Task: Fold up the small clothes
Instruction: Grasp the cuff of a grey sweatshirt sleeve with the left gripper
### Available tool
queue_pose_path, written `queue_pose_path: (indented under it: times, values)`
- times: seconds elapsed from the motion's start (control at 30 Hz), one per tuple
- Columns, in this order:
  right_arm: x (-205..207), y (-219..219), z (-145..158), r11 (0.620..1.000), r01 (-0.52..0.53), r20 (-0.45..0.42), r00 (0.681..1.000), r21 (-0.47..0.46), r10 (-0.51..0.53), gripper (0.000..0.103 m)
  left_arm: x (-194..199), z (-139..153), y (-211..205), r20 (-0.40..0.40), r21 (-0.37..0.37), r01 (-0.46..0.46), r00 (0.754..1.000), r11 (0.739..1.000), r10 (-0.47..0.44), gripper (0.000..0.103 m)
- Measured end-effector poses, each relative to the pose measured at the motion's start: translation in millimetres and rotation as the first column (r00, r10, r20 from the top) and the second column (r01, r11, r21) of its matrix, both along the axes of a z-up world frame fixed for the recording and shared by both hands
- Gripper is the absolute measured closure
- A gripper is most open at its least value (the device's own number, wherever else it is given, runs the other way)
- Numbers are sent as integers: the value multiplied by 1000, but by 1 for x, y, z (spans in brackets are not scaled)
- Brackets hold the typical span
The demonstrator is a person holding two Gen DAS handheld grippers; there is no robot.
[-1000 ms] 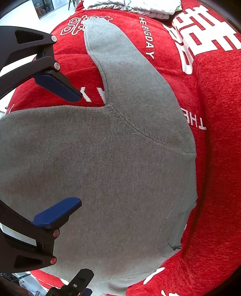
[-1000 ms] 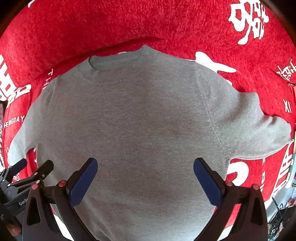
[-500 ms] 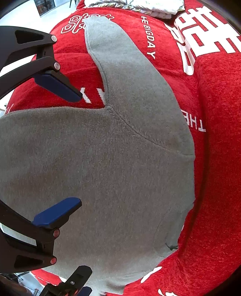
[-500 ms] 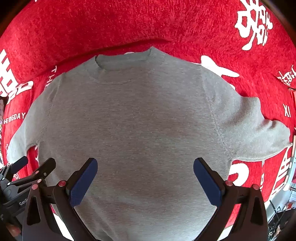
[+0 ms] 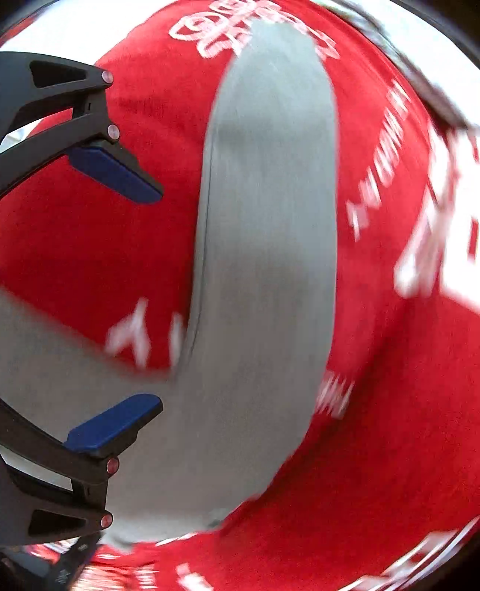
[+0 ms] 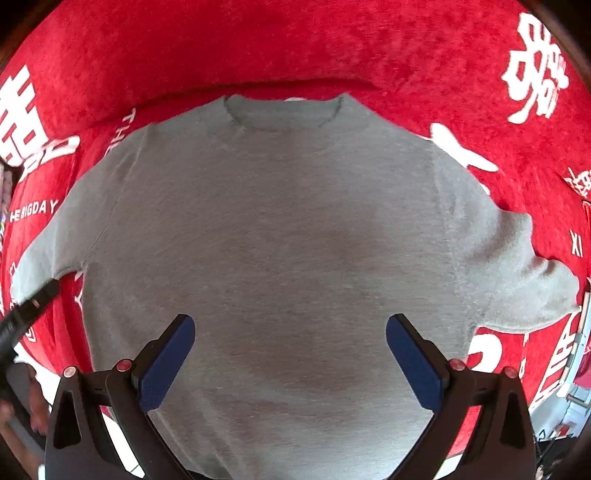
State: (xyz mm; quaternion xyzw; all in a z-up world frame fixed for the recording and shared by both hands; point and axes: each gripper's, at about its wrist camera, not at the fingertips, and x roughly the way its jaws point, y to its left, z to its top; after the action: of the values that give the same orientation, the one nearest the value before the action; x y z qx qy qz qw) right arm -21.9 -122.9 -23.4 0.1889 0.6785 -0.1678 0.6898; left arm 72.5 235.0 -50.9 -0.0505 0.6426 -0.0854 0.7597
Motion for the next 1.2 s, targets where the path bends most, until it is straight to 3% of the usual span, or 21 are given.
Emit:
queue_pose_path:
  times: [0.1, 0.2, 0.43, 0.5, 0.53, 0.57, 0.63, 0.67, 0.73, 0.83, 0.93, 1.0, 1.07, 1.2]
  values:
    - [8, 13, -1, 1000, -31, -1, 1000, 6, 31, 0, 11, -27, 52, -38, -18, -133, 990, 991, 132, 0]
    - [16, 26, -2, 998, -60, -1, 998, 9, 60, 0, 19, -52, 79, -107, -108, -219, 972, 970, 208, 0]
    - [34, 51, -2, 994, -106, -5, 994, 9, 106, 0, 43, -68, 78, -105, -253, -289, 957, 923, 271, 0]
    - [38, 57, 0, 993, -116, 2, 993, 11, 116, 0, 48, -64, 79, -93, -270, -313, 950, 911, 299, 5]
    - [39, 60, 1, 993, -121, 6, 993, 14, 121, 0, 51, -62, 83, -86, -257, -324, 946, 911, 312, 30]
    - [40, 62, 2, 992, -123, 7, 992, 14, 123, 0, 54, -63, 85, -87, -235, -326, 945, 916, 314, 66]
    - [43, 64, 4, 992, -127, 7, 992, 17, 127, 0, 63, -63, 96, -90, -255, -331, 944, 909, 318, 97]
    - [44, 64, 5, 992, -129, 10, 992, 17, 129, 0, 63, -59, 100, -88, -279, -337, 941, 899, 326, 97]
    - [46, 63, 10, 991, -132, 20, 991, 13, 132, 0, 63, -37, 101, -4, -252, -280, 958, 926, 288, 97]
    - [43, 59, 17, 992, -129, 33, 991, 8, 129, 0, 60, 14, 73, 172, -178, -105, 976, 978, 136, 97]
    - [40, 50, 20, 995, -103, 46, 994, 15, 102, 0, 57, 63, 27, 307, -137, 71, 951, 988, -26, 97]
    - [36, 44, 22, 997, -76, 58, 996, 23, 74, 0, 52, 92, -19, 380, -134, 206, 914, 969, -142, 97]
    - [29, 33, 26, 999, -42, 75, 996, 27, 40, 0, 44, 109, -62, 416, -140, 327, 876, 935, -244, 97]
    - [8, 3, 30, 999, 42, 97, 994, 20, -44, 0, 17, 101, -164, 388, -150, 529, 808, 835, -443, 97]
